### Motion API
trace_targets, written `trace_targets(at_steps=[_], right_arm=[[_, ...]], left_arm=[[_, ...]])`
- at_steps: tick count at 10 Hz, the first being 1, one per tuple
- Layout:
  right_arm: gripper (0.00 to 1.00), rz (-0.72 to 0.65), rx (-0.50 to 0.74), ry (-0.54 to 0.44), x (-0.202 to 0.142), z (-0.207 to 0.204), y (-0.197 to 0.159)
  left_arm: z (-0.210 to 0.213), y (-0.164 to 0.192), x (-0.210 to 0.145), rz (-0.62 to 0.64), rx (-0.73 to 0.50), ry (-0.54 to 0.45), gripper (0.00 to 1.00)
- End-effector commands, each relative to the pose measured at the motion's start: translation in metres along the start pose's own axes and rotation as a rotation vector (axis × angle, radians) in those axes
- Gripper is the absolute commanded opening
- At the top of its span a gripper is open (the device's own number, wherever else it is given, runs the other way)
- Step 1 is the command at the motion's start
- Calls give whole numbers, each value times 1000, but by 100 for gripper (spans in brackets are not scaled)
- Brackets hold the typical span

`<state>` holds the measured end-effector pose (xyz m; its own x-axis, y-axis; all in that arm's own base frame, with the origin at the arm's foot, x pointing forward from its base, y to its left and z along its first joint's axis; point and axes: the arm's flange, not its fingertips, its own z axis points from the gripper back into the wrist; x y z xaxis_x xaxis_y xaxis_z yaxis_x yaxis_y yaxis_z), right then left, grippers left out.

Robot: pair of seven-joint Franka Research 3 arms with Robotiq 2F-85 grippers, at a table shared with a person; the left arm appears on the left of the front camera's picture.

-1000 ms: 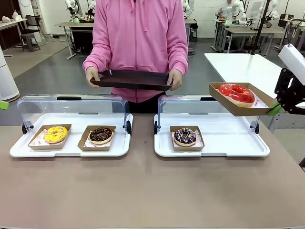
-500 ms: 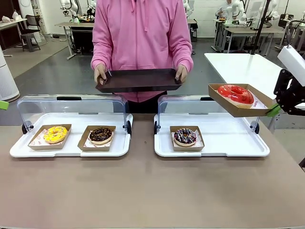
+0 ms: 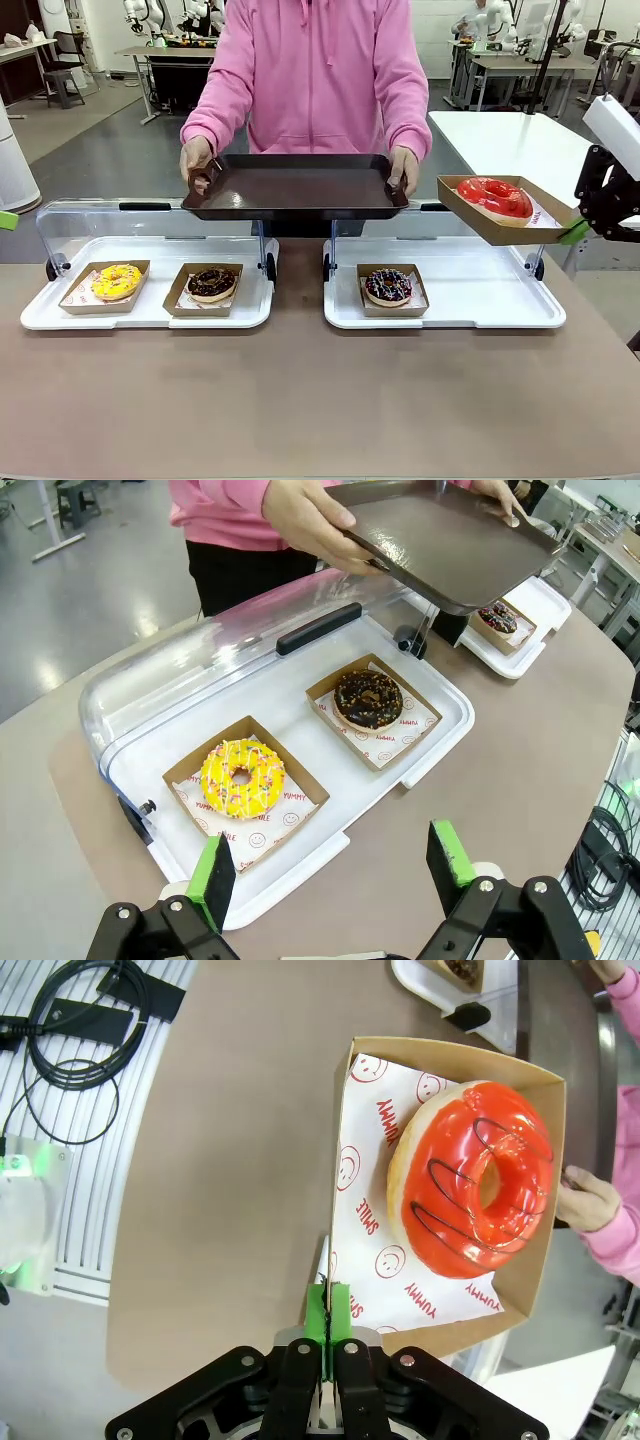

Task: Provide the desired donut to the person.
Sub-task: Place the picked Paper togo box onto the Handle tray extended by the person.

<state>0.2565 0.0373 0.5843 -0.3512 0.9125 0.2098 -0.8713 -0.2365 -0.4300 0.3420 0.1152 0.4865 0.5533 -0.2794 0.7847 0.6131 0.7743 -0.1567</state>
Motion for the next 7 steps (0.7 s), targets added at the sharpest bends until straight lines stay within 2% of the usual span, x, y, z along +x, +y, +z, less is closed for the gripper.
trace_targets(at_steps=[1, 7], right_arm=[[0, -1, 8, 20, -3, -5, 2], [0, -1, 8, 20, -3, -5, 2]], left_arm=[[-1, 3, -2, -17, -11, -16, 100], [-1, 3, -2, -17, -11, -16, 100]])
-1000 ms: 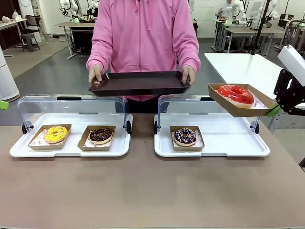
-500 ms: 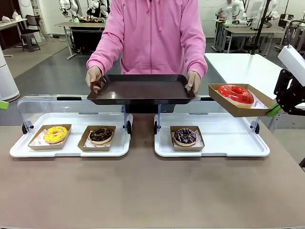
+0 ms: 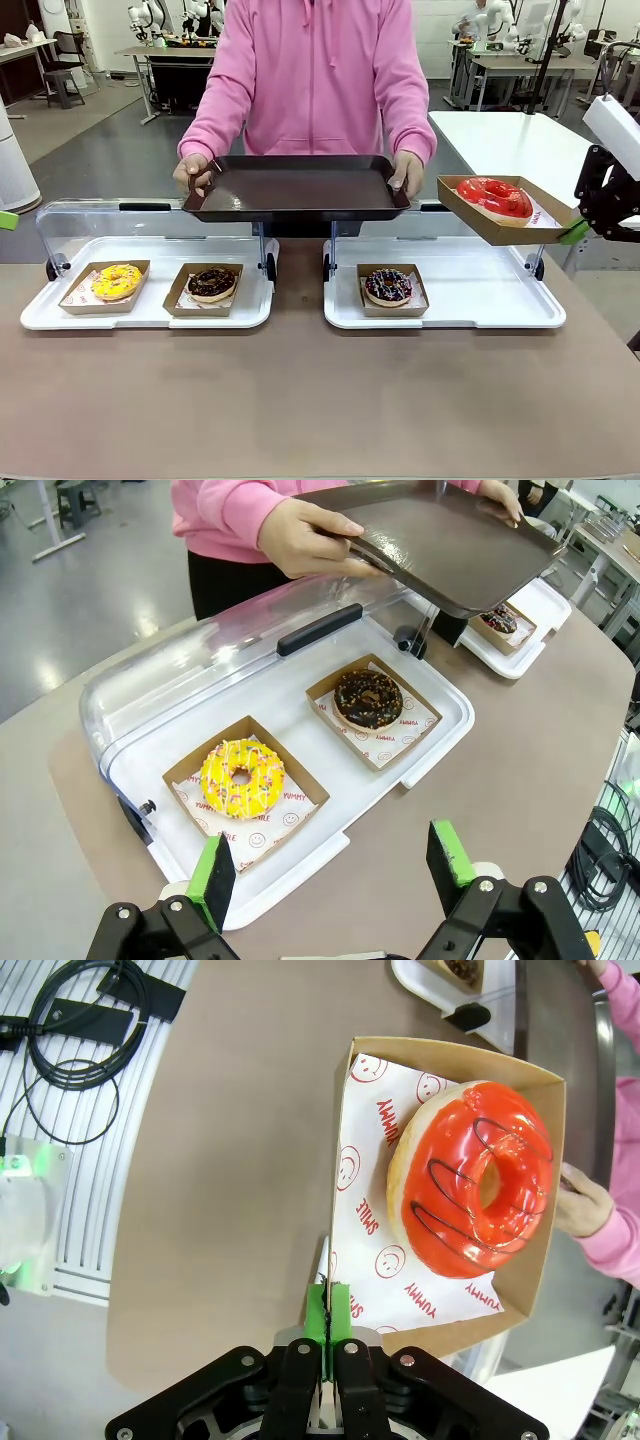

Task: Provide the desired donut to the person.
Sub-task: Place the picked Paper togo box onto the Handle tray extended by the person.

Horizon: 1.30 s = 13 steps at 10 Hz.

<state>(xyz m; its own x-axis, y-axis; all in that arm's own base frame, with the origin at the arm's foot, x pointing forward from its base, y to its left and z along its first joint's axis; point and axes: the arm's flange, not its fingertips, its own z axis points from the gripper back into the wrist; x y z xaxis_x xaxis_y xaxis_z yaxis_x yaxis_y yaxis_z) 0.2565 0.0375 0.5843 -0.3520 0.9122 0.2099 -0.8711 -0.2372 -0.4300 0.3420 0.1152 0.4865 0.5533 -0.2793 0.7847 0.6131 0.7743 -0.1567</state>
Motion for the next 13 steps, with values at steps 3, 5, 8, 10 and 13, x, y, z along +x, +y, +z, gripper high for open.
trace_targets(at_steps=[3, 5, 8, 10, 13], right_arm=[[2, -28, 7, 0, 16, 6, -37], [2, -98, 68, 44, 54, 6, -125], [2, -207, 88, 105, 103, -45, -236], [2, -312, 9, 198, 116, -108, -288], [2, -280, 21, 272, 128, -173, -304]], left_arm=[[-1, 3, -2, -17, -11, -16, 100], [-1, 3, -2, -17, -11, -16, 100], [-1, 3, -2, -17, -11, -16, 100], [-1, 3, -2, -17, -11, -16, 100], [-1, 3, -2, -17, -11, -16, 100]])
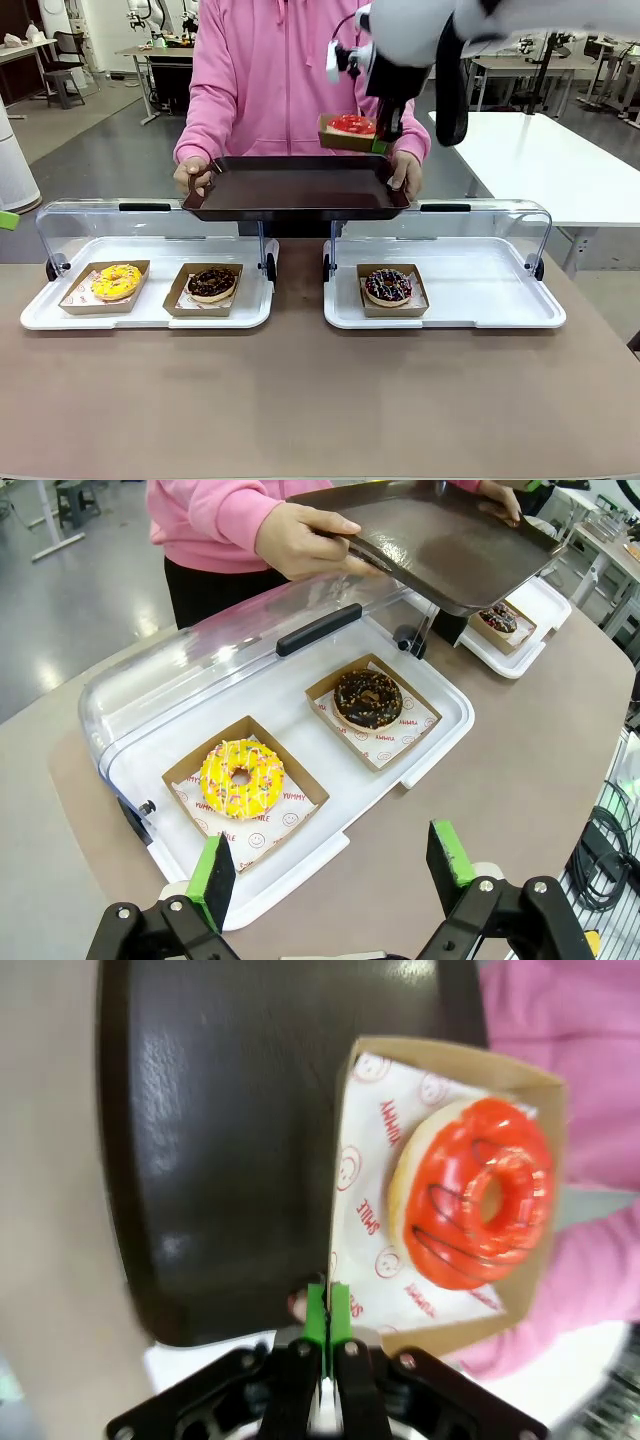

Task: Provide the desired donut to the person.
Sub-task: Place the picked Paper togo box onto the Handle tray extended by the person.

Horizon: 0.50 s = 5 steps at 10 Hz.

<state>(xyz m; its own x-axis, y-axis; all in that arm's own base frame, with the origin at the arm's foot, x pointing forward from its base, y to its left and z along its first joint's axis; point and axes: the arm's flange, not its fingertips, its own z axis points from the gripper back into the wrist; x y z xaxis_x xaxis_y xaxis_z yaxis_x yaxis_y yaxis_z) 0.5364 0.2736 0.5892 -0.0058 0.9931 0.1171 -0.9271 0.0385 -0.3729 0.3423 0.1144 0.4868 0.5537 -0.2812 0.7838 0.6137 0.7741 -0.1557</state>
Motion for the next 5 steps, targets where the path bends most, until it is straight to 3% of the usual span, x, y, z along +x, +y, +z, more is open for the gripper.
trace_targets(at_steps=[1, 5], right_arm=[[2, 23, 21, 44, 14, -13, 4], [2, 62, 70, 43, 16, -42, 15]], left_arm=[[0, 4, -2, -16, -11, -18, 100], [0, 4, -2, -16, -11, -18, 100]])
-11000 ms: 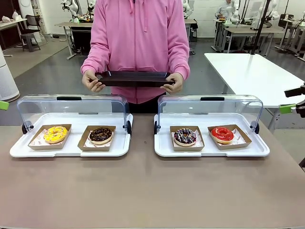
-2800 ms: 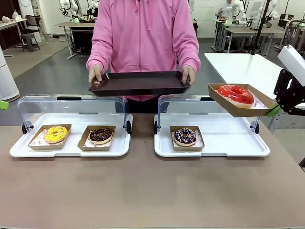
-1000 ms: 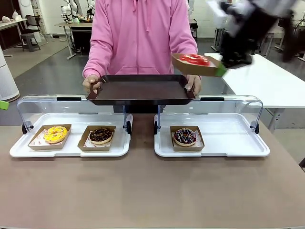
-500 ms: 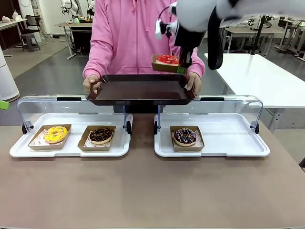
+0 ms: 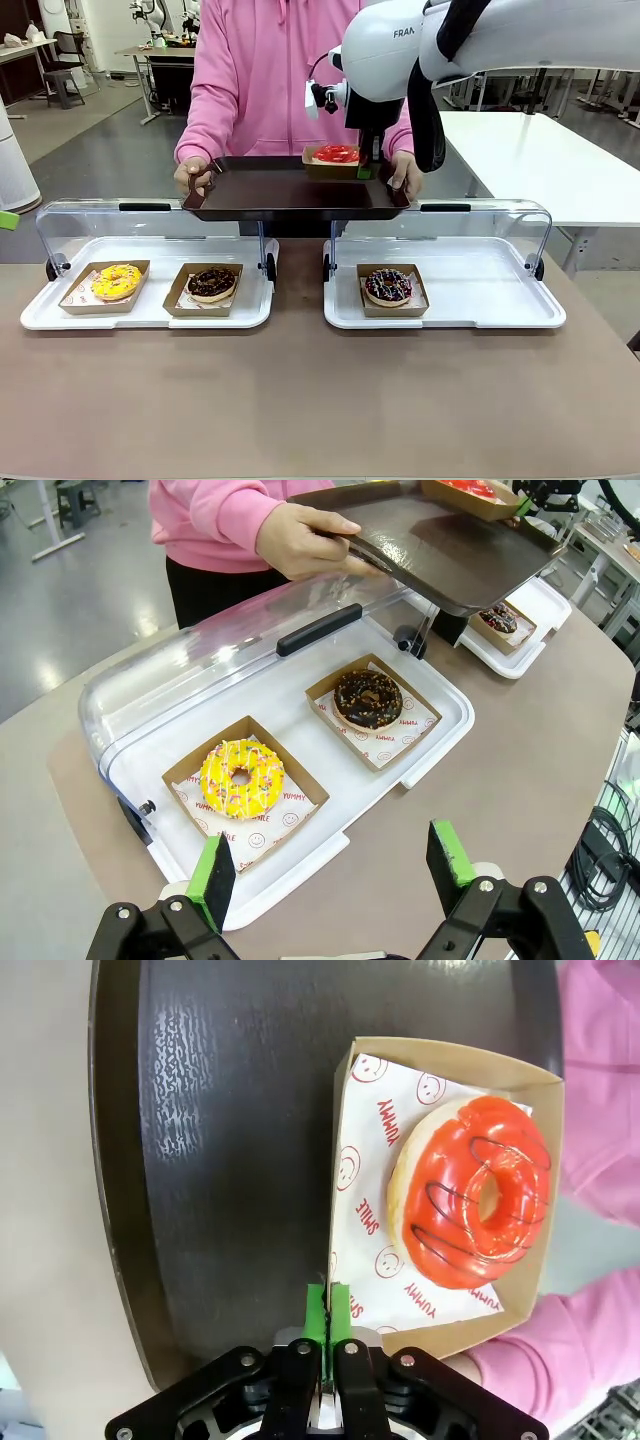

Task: Provide the desired donut to the person.
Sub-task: Place the picked Paper togo box onto the Handle tray extended by the person.

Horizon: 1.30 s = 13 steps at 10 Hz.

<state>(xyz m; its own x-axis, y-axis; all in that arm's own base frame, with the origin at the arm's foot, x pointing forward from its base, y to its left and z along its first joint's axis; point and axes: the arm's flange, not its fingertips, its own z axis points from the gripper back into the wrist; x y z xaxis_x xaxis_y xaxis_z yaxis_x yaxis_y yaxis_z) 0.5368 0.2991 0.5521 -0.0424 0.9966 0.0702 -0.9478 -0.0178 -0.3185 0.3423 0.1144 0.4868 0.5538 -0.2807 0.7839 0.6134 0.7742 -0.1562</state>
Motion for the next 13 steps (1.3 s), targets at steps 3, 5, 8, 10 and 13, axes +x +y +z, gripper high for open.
trace_targets(at_steps=[3, 5, 8, 10, 13], right_arm=[[2, 36, 36, -7, -7, -14, 5], [2, 32, 33, -16, -9, -20, 5], [100, 18, 54, -46, -14, -15, 3], [100, 21, 64, -64, -17, -5, 2], [100, 46, 96, -113, -12, 0, 0]], left_arm=[[0, 4, -2, -16, -11, -17, 100], [0, 4, -2, -16, -11, -17, 100], [0, 4, -2, -16, -11, -17, 100], [0, 4, -2, -16, -11, -17, 100], [0, 4, -2, -16, -11, -17, 100]])
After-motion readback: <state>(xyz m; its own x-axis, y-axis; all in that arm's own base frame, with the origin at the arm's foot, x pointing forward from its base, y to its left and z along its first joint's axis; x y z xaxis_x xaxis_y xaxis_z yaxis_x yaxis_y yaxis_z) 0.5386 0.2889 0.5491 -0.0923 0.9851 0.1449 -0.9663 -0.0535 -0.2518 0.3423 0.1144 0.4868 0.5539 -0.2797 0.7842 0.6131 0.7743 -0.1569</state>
